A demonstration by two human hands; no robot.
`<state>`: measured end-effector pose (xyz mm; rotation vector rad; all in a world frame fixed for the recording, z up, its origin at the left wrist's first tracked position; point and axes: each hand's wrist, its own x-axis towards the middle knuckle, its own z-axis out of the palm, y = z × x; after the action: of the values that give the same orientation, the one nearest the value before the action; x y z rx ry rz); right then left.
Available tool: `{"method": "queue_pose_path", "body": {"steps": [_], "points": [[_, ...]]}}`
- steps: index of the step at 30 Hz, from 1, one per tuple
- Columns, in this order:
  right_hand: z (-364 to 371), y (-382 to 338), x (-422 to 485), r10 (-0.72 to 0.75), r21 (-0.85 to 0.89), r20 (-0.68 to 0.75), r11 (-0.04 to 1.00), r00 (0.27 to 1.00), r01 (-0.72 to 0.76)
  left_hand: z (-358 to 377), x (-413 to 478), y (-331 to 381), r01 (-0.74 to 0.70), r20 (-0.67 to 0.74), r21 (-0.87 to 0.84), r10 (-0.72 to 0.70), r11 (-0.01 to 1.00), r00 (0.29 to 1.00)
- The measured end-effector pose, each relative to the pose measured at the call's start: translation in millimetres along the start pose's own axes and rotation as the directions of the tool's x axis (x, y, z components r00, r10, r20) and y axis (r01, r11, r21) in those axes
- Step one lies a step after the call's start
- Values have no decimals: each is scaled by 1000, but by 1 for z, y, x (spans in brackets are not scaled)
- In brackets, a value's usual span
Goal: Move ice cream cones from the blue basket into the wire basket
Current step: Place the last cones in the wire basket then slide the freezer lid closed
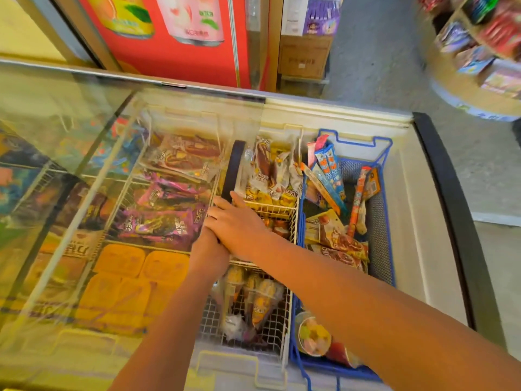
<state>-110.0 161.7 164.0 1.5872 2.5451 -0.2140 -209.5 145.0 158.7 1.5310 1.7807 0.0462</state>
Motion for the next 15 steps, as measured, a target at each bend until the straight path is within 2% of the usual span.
{"method": "queue_pose_path", "body": {"steps": [3, 8, 15], "points": [[11, 37, -53, 2, 44, 23, 999, 1000, -3, 41, -24, 39, -13, 99, -52, 18, 999, 995], [26, 103, -156, 88, -5, 120, 996, 989, -88, 119, -69, 112, -36, 253, -65, 52, 997, 966], [54, 179, -267, 172, -65, 170, 985, 970, -163, 212, -124, 185, -54, 311, -176, 107, 983, 944]]}}
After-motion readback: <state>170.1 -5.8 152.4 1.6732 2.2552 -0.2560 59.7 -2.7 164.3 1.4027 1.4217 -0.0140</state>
